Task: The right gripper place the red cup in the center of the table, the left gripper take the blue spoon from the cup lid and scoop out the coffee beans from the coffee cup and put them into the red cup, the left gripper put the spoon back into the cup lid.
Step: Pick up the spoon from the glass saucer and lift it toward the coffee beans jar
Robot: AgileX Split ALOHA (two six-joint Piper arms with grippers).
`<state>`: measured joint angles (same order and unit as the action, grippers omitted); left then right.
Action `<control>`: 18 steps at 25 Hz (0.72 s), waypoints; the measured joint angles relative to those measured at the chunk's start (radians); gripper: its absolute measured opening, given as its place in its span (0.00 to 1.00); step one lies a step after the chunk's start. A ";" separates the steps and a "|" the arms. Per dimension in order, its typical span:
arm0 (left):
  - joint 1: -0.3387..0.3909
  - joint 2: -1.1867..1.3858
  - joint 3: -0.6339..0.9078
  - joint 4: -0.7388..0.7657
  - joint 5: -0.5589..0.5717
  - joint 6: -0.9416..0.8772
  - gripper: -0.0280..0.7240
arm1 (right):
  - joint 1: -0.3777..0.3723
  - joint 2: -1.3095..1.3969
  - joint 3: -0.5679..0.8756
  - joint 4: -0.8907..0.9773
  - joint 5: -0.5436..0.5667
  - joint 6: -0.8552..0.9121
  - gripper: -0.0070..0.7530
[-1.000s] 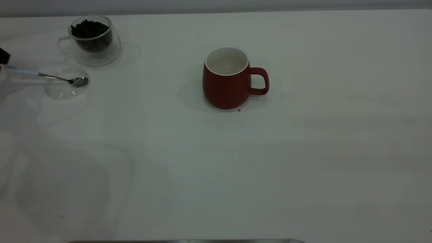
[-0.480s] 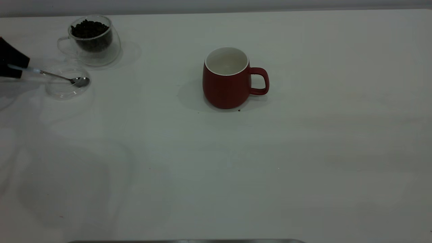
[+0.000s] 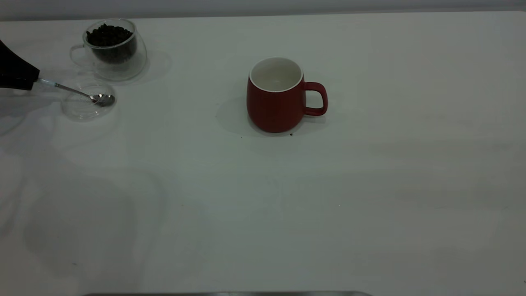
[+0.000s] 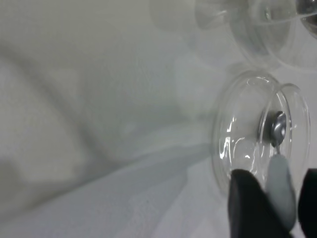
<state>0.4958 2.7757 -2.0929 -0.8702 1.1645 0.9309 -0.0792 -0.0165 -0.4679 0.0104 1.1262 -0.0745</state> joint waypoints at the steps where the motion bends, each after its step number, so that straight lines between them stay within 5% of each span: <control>1: -0.001 0.000 0.000 0.000 0.000 0.000 0.36 | 0.000 0.000 0.000 0.000 0.000 0.000 0.51; 5: -0.001 -0.005 -0.001 -0.034 0.000 -0.010 0.27 | 0.000 0.000 0.000 0.000 0.000 0.000 0.51; 18: -0.001 -0.076 -0.001 0.001 0.000 -0.137 0.21 | 0.000 0.000 0.000 0.000 0.000 0.000 0.51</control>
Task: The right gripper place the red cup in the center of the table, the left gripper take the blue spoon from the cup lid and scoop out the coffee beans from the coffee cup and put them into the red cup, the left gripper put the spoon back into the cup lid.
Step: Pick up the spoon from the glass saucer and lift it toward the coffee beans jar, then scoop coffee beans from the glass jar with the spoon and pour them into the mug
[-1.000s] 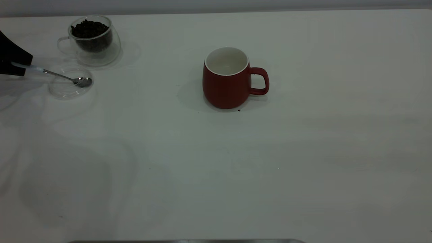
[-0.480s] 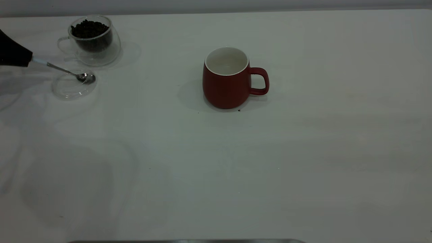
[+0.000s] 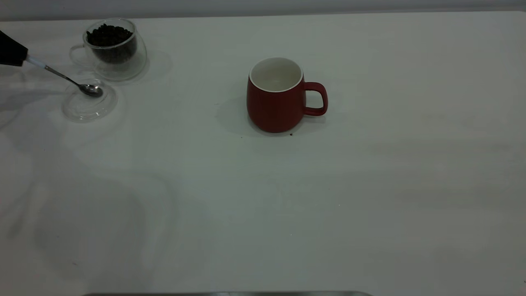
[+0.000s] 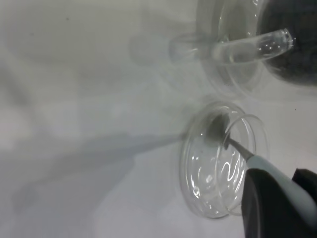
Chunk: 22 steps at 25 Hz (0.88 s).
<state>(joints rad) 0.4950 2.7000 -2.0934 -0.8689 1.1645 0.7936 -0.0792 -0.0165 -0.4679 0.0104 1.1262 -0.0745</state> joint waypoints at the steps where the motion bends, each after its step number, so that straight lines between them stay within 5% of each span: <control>1: 0.000 -0.006 0.000 0.010 0.000 -0.012 0.21 | 0.000 0.000 0.000 0.000 0.000 0.000 0.51; 10: -0.013 -0.086 0.018 0.033 0.000 -0.087 0.21 | 0.000 0.000 0.000 0.000 0.000 0.000 0.51; 22: -0.047 -0.314 0.258 0.051 0.000 -0.082 0.21 | 0.000 0.000 0.000 0.000 0.000 0.000 0.51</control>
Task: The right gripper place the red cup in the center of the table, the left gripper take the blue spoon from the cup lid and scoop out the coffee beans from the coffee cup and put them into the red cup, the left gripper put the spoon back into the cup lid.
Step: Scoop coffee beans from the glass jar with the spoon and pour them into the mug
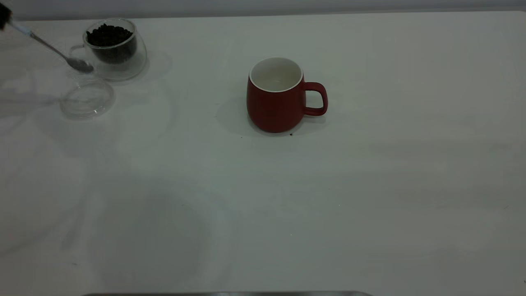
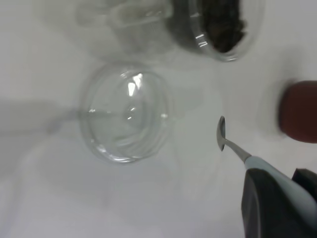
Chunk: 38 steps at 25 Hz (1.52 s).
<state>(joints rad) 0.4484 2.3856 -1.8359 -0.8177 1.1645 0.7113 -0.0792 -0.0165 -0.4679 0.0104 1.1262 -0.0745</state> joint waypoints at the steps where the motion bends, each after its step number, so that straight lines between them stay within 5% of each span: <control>1: 0.000 -0.025 0.003 -0.011 0.000 0.008 0.21 | 0.000 0.000 0.000 0.000 0.000 0.000 0.51; 25: -0.001 0.058 0.004 -0.382 -0.095 0.706 0.21 | 0.000 0.000 0.000 0.000 0.000 0.000 0.51; 38: -0.001 0.132 0.004 -0.415 -0.174 0.779 0.21 | 0.000 0.000 0.000 0.000 0.000 0.000 0.51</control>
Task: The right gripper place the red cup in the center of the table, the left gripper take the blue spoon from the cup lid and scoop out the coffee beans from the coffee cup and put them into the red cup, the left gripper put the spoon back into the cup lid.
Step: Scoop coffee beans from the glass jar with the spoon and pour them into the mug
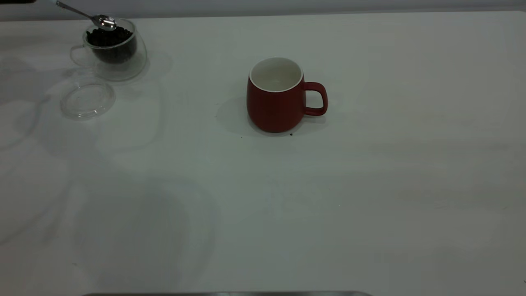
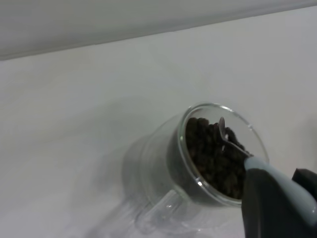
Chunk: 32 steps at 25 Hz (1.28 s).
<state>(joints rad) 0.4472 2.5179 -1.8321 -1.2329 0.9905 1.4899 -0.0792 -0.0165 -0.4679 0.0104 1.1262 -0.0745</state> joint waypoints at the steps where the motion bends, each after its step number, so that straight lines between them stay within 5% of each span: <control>1: 0.000 0.002 0.000 0.000 -0.010 0.001 0.21 | 0.000 0.000 0.000 0.000 0.000 0.000 0.51; 11: -0.014 0.058 0.000 -0.025 -0.018 0.009 0.21 | 0.000 0.000 0.000 0.000 0.000 0.000 0.51; 32: 0.012 0.073 0.000 -0.033 -0.063 -0.500 0.21 | 0.000 0.000 0.000 0.000 0.000 0.000 0.51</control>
<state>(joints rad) 0.4596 2.5912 -1.8321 -1.2656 0.9273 0.9903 -0.0792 -0.0165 -0.4679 0.0104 1.1262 -0.0745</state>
